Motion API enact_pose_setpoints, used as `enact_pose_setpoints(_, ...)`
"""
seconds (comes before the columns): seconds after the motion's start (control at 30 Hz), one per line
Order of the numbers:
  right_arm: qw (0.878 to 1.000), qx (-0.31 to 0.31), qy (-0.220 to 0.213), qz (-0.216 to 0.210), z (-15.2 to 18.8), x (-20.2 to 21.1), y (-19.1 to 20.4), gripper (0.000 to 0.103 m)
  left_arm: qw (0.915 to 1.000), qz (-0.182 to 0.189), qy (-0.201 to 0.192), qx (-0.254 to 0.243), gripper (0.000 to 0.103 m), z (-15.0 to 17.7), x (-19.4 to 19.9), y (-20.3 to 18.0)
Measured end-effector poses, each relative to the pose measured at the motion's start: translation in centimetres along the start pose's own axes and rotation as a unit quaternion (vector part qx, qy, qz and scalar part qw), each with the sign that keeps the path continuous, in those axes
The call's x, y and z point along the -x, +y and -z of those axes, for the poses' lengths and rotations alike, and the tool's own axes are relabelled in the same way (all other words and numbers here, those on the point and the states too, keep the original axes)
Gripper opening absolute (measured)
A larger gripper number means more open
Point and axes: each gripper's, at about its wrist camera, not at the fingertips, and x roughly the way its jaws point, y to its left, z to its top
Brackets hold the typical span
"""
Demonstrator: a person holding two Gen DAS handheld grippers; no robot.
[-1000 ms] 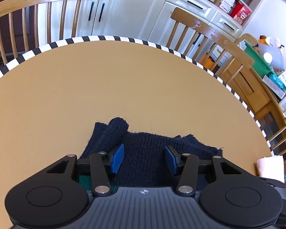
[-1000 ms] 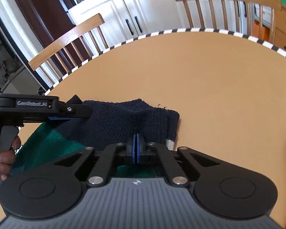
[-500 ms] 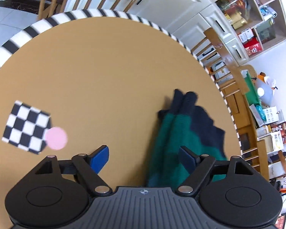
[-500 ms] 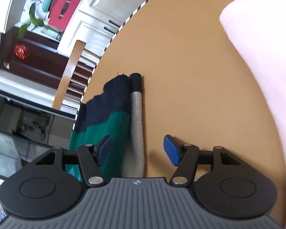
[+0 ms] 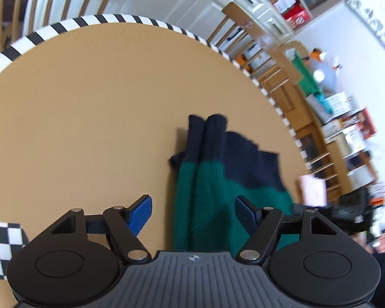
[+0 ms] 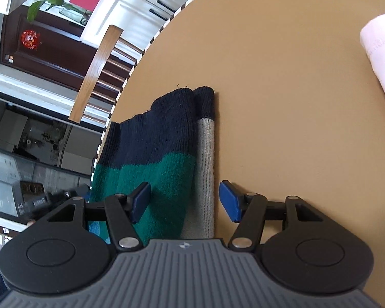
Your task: Fold clothes
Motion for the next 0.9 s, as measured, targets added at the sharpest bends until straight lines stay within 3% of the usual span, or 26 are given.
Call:
enact_pose_setpoints(0.07, 1.0, -0.001, 0.002, -0.003, 0.0, 0.1, -0.1, 0.061, 0.9987, 0.046, 0.022, -0.003, 0.073, -0.4, -0.4, 0.0)
enact_pose_setpoints(0.2, 1.0, -0.011, 0.008, -0.013, -0.3, 0.2, -0.6, 0.061, 0.997, 0.04, 0.058, -0.033, 0.073, -0.4, -2.1, -0.1)
enact_pose_setpoints(0.3, 1.0, -0.022, 0.018, -0.014, -0.8, 0.2, -0.9, 0.059, 0.9956, 0.052, 0.079, -0.001, 0.073, -0.4, -3.3, 1.5)
enact_pose_setpoints(0.63, 0.998, -0.047, 0.01, -0.027, -2.5, -1.2, -1.1, 0.055, 0.9848, 0.134, 0.074, 0.082, 0.073, -1.1, -9.1, 2.8)
enact_pose_setpoints(0.77, 0.997, -0.031, 0.056, -0.038, -2.0, -1.3, -0.9, 0.054, 0.9807, 0.145, 0.114, 0.065, 0.067, -0.5, -9.2, 2.9)
enact_pose_setpoints(0.9, 0.989, -0.057, 0.116, -0.068, 1.0, -0.5, -1.9, 0.053, 0.9715, 0.163, 0.158, 0.067, 0.065, 1.5, -9.2, 3.3)
